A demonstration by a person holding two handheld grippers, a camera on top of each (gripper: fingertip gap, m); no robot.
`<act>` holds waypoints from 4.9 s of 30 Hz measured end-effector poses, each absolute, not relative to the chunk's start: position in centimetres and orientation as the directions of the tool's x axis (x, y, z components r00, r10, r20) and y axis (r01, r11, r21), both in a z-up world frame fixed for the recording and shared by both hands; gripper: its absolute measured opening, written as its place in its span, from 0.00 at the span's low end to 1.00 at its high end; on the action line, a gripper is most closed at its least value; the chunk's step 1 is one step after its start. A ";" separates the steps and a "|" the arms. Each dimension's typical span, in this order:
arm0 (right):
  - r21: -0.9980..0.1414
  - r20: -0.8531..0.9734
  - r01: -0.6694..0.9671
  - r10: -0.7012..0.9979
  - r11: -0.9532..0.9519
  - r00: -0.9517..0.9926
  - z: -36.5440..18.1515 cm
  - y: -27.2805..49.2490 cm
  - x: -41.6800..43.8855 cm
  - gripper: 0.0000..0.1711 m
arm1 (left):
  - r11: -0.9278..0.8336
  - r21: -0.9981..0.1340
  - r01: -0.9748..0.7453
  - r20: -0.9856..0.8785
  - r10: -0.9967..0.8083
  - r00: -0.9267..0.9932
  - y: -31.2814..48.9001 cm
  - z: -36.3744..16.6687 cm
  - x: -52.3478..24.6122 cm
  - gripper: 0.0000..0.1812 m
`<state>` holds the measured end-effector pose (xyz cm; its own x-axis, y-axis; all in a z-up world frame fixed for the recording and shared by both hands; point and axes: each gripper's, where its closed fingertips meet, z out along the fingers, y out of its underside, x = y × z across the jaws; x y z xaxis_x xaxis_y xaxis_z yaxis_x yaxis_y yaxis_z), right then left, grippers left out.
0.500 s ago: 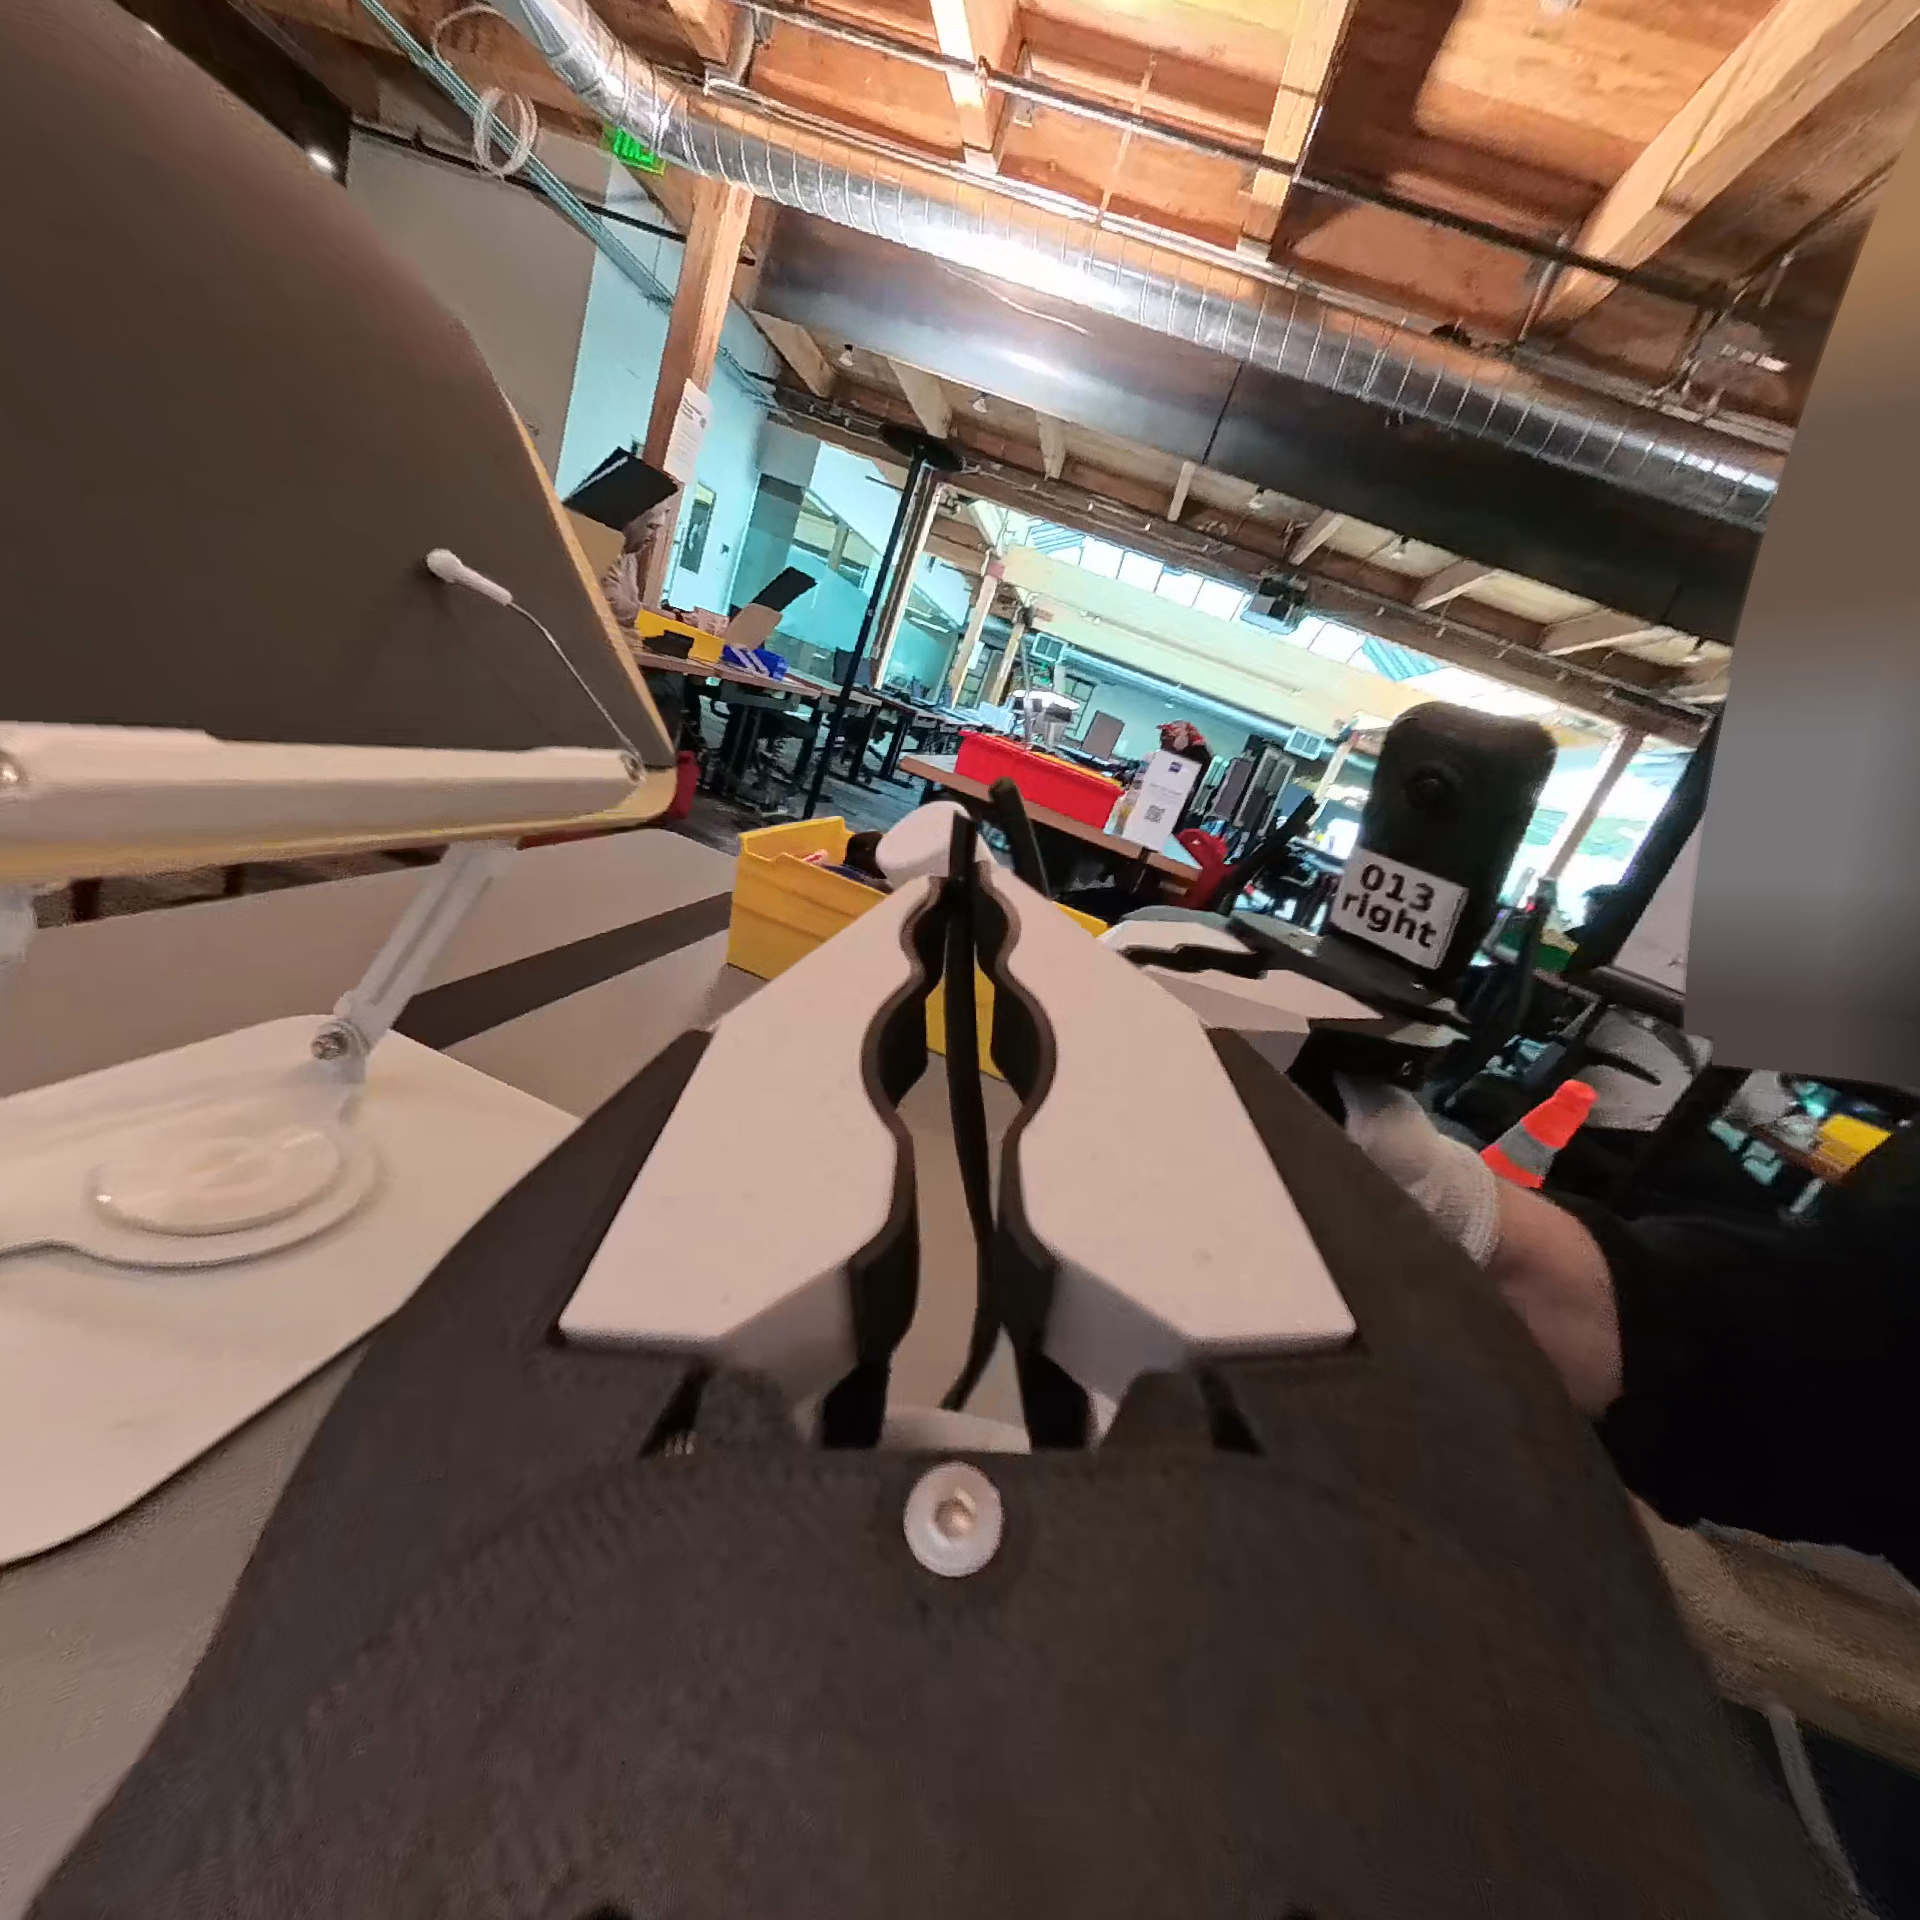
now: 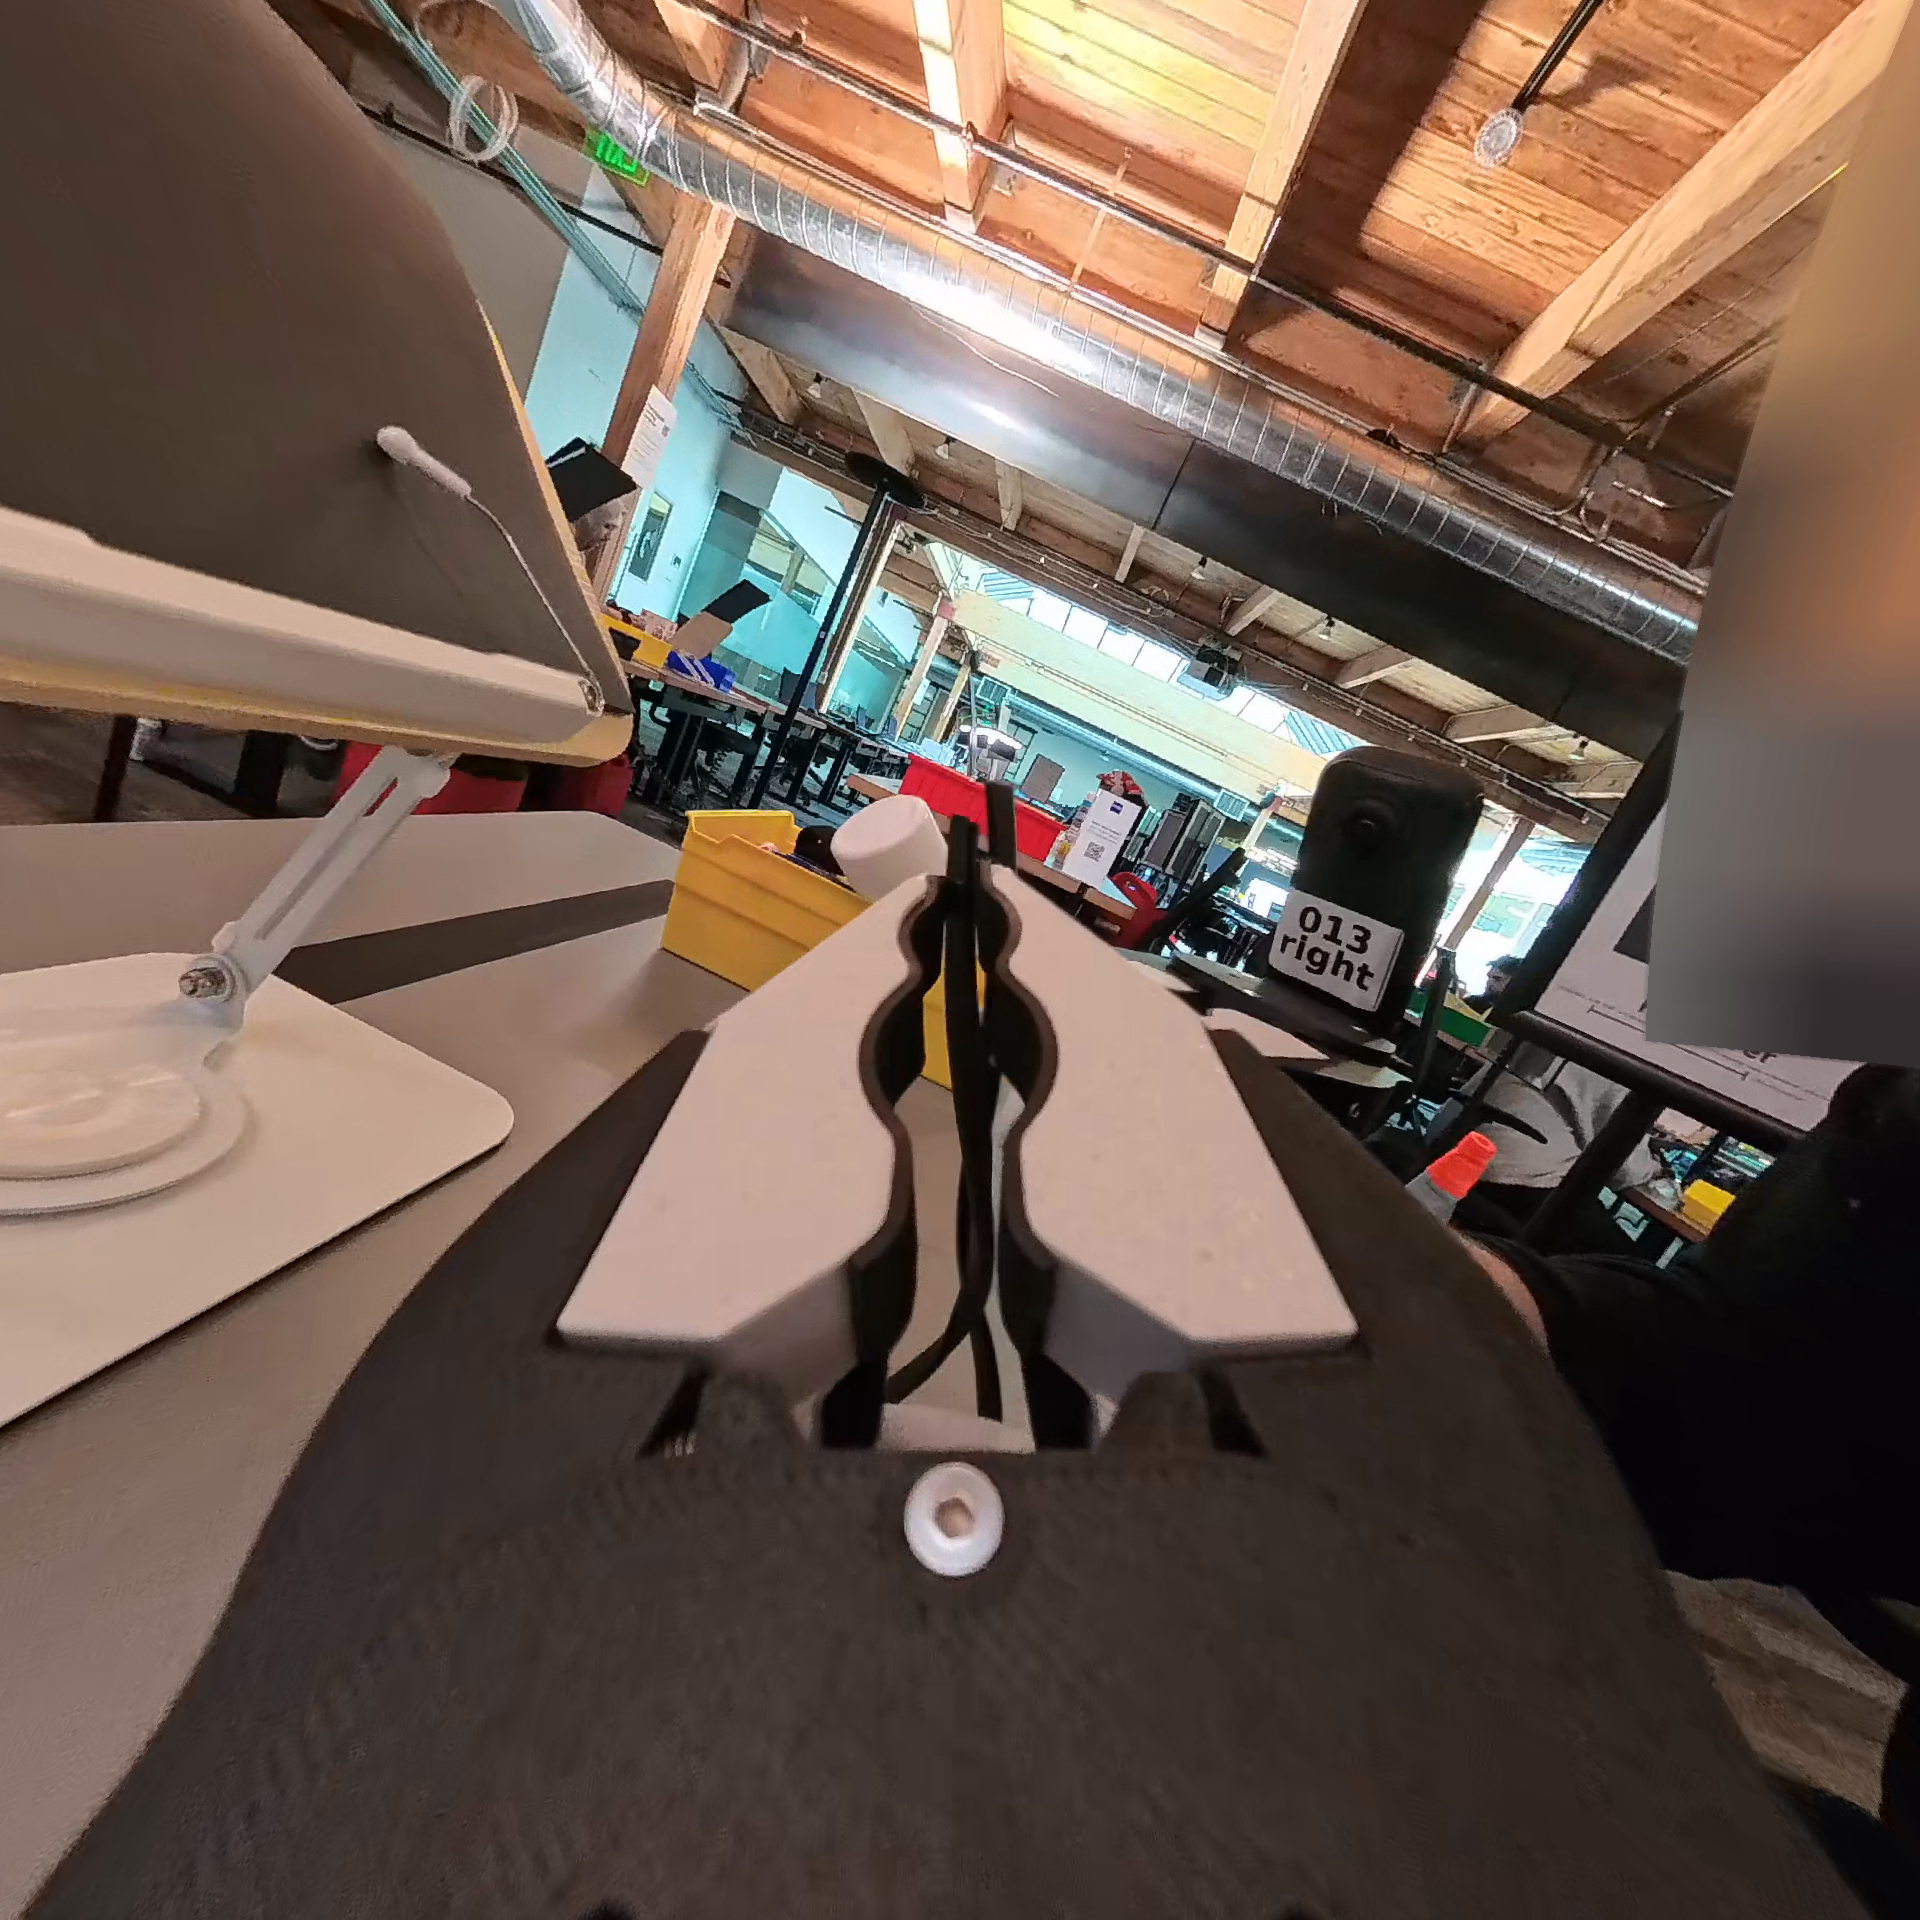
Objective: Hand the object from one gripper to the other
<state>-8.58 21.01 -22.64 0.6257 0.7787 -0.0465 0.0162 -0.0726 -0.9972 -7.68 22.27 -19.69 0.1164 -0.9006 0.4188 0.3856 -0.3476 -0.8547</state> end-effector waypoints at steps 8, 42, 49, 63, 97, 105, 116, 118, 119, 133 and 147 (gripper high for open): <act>-0.994 -0.092 -0.013 0.784 -0.106 0.613 -23.1 21.1 -8.6 0.01 | -0.392 -0.824 0.408 0.447 -0.893 0.045 21.7 -20.0 -7.5 0.02; -0.849 -0.473 -0.403 0.831 -0.341 0.293 -22.4 20.4 -10.2 0.03 | -0.479 -0.759 0.440 0.509 -0.859 -0.057 20.8 -20.6 -6.4 0.01; -0.839 -0.497 -0.406 0.814 -0.363 0.300 -23.1 20.7 -9.9 0.02 | -0.475 -0.780 0.408 0.506 -0.862 -0.037 20.9 -21.1 -6.1 0.01; -0.967 -0.256 -0.149 0.772 -0.208 0.583 -24.6 22.2 -8.3 0.01 | -0.271 -0.937 0.222 0.322 -0.914 0.247 21.9 -22.4 -5.6 0.19; -0.938 -0.045 0.321 0.966 -0.128 0.256 -22.5 18.0 -12.6 0.29 | -0.197 -0.966 0.168 0.219 -0.967 0.127 19.2 -15.7 -8.9 0.03; -0.940 -0.006 0.312 0.919 -0.140 0.394 -22.1 18.7 -12.7 0.00 | -0.099 -0.972 0.211 0.151 -0.958 0.245 19.3 -13.6 -9.2 0.03; -0.836 0.458 0.515 0.761 0.191 0.460 -17.7 21.5 -8.5 0.00 | -0.162 -0.937 0.310 0.227 -0.956 0.187 20.0 -12.5 -11.0 0.12; -0.752 0.591 0.587 0.700 0.299 0.401 -16.6 21.5 -7.8 0.00 | -0.237 -0.899 0.368 0.297 -0.948 0.116 20.3 -12.4 -11.6 0.14; -0.698 0.653 0.629 0.664 0.341 0.365 -16.1 21.6 -7.4 0.00 | -0.273 -0.879 0.390 0.331 -0.939 0.089 20.7 -12.6 -11.9 0.14; -0.953 0.258 0.258 0.875 0.161 0.409 -11.3 20.3 -7.8 0.00 | -0.076 -0.983 0.166 0.118 -0.958 0.261 19.2 -17.2 -5.8 0.38; -0.989 0.026 0.145 0.950 -0.020 0.310 -13.9 17.3 -9.8 0.00 | -0.022 -0.992 0.126 0.049 -0.975 0.217 17.2 -17.6 -4.2 0.01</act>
<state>-9.83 17.34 -13.93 0.3102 0.9503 0.0262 0.1452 -0.0202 -0.9892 -4.17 17.15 -17.62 0.2169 -0.9749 0.0491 0.1265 -0.0218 -0.9917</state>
